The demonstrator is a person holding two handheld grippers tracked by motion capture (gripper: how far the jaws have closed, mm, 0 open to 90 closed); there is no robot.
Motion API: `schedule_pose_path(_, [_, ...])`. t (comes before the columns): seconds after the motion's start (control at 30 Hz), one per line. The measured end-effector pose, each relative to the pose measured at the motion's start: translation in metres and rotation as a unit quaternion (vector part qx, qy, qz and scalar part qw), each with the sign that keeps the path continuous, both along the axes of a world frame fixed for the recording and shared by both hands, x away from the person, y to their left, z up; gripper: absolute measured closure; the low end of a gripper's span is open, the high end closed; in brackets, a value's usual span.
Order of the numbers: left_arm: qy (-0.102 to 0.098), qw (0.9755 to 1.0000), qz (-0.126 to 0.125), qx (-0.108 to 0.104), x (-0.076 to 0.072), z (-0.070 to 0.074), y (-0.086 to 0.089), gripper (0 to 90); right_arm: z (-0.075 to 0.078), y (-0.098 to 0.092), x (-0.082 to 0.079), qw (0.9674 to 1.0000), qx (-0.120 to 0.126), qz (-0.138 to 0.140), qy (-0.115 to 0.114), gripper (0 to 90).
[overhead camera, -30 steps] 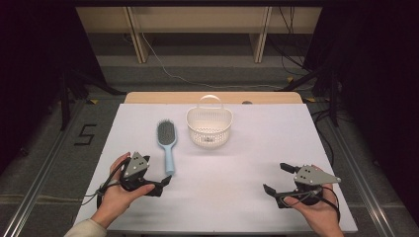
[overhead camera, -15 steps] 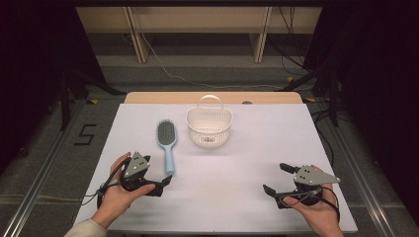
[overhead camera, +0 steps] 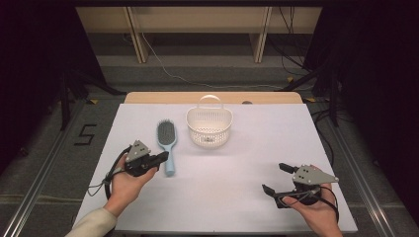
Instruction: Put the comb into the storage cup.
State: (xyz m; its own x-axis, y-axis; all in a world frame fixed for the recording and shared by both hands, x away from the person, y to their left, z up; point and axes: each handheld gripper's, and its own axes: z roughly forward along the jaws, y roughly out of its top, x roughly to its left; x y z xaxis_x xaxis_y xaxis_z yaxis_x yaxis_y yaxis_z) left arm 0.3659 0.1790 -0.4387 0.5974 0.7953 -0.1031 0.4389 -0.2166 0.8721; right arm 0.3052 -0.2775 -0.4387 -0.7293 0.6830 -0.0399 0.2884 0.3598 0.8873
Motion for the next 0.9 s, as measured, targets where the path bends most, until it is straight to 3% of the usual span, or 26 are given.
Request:
schedule_pose_path(0.17, [0.039, 0.9992, 0.0, -0.005, 0.022, -0.01, -0.012, 89.9, -0.001, -0.002, 0.0, 1.0, 0.003, -0.002, 0.002, 10.5])
schedule_pose_path(0.3, [0.067, 0.9977, 0.005, 0.006, 0.032, -0.022, -0.019, 90.0, -0.001, -0.003, 0.0, 1.0, 0.003, -0.002, 0.001, 10.5])
schedule_pose_path(0.43, [0.088, 0.9956, 0.002, 0.031, 0.036, -0.035, -0.026, 90.0, -0.001, -0.002, 0.0, 1.0, 0.001, -0.002, 0.002, 10.5])
schedule_pose_path(0.9, [0.113, 0.9908, -0.01, 0.073, 0.039, -0.045, -0.038, 90.0, -0.001, -0.002, 0.0, 1.0, 0.0, 0.001, 0.002, 10.5])
